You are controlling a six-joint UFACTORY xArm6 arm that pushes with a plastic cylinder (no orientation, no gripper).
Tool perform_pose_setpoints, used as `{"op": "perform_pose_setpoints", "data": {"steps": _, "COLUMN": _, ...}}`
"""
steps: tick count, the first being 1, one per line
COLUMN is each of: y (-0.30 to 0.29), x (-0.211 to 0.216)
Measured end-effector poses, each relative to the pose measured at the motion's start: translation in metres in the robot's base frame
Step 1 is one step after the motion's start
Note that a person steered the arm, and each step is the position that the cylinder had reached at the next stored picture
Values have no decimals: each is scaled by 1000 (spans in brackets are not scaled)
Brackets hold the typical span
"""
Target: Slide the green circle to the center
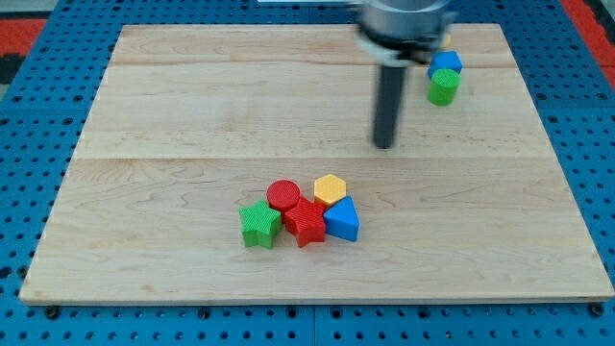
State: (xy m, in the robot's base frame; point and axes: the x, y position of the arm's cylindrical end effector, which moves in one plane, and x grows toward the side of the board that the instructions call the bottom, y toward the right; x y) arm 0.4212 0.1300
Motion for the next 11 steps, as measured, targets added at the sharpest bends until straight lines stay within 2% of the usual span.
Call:
{"op": "perform_pose_setpoints", "data": {"steps": 1, "y": 72, "x": 24}}
{"op": "perform_pose_setpoints", "data": {"steps": 2, "y": 150, "x": 4}}
{"op": "perform_pose_setpoints", "data": {"steps": 3, "y": 154, "x": -67}}
{"op": "perform_pose_setpoints", "data": {"steps": 4, "y": 133, "x": -106}}
{"op": "perform_pose_setpoints", "data": {"steps": 5, "y": 46, "x": -71}}
{"op": "perform_pose_setpoints", "data": {"steps": 6, "y": -15, "x": -57}}
{"op": "perform_pose_setpoints", "data": {"steps": 7, "y": 53, "x": -44}}
{"op": "perform_pose_setpoints", "data": {"steps": 8, "y": 81, "x": -75}}
{"op": "perform_pose_setpoints", "data": {"steps": 9, "y": 37, "x": -104}}
{"op": "perform_pose_setpoints", "data": {"steps": 11, "y": -76, "x": -86}}
